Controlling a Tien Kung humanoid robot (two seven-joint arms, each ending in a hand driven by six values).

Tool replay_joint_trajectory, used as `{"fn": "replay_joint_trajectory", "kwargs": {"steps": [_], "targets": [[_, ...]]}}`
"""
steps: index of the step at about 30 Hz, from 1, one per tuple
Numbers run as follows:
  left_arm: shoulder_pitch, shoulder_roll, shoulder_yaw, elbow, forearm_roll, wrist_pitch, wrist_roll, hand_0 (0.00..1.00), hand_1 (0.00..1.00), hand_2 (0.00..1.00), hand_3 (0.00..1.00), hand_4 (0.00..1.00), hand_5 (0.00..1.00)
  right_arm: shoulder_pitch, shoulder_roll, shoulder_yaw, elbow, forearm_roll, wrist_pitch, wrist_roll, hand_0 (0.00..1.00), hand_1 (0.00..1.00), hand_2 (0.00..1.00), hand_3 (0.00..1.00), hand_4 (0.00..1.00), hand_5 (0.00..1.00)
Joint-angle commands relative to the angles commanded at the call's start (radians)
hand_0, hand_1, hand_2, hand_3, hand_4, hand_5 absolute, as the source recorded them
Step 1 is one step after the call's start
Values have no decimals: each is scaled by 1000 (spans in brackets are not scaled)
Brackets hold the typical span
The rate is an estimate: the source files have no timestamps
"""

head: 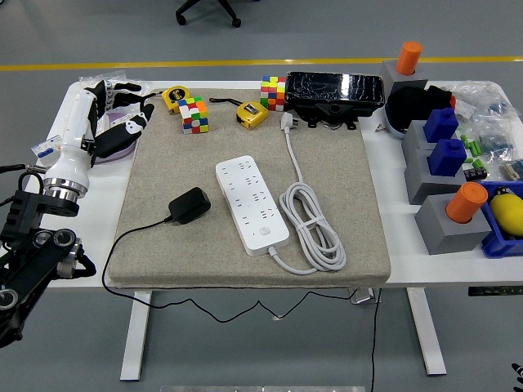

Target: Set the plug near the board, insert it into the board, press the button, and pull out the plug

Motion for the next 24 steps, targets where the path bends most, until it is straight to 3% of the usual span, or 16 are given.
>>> {"fn": "replay_joint_trajectory", "kwargs": {"steps": [24], "targets": [[-13, 4, 38, 9, -4, -7, 12, 654, 612, 537, 593, 767, 224, 0, 3, -10, 3, -1, 3, -2, 529, 630, 621, 551, 888, 410]]}}
